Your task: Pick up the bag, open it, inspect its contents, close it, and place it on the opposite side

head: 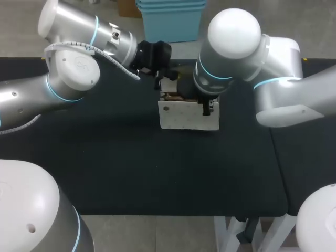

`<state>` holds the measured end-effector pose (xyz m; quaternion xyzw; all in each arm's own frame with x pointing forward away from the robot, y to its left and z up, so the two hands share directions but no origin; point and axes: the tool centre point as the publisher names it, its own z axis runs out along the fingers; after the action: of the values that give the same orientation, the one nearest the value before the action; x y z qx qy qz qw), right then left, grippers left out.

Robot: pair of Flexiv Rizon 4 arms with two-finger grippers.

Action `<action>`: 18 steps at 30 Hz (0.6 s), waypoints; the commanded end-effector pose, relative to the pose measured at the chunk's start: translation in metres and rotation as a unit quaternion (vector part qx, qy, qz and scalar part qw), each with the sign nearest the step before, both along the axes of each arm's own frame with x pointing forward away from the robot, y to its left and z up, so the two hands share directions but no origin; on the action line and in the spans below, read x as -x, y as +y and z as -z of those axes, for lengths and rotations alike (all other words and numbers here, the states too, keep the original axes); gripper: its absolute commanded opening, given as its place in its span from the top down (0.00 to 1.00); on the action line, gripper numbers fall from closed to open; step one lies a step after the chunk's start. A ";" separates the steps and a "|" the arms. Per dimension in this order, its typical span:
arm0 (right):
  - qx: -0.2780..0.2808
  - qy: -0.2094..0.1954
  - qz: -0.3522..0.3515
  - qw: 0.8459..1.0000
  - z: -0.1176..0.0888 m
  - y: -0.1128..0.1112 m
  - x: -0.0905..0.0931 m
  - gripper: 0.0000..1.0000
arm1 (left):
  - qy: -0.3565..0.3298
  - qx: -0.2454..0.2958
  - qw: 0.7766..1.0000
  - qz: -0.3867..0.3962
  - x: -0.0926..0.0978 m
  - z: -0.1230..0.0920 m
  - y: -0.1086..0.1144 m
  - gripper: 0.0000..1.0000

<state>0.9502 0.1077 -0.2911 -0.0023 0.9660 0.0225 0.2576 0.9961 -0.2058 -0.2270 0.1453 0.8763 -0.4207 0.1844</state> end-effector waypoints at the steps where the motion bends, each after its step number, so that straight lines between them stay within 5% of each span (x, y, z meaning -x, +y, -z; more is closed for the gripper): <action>1: 0.004 -0.007 0.005 1.000 -0.002 0.004 -0.007 1.00 | -0.006 -0.002 1.000 0.000 0.006 -0.004 -0.003 1.00; 18: 0.015 0.004 0.019 1.000 0.011 -0.003 -0.018 1.00 | -0.015 -0.002 1.000 -0.004 0.010 -0.009 -0.001 1.00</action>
<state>0.9619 0.1010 -0.2951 0.0108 0.9662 0.0061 0.2575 0.9917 -0.2072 -0.2237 0.1481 0.8768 -0.4129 0.1968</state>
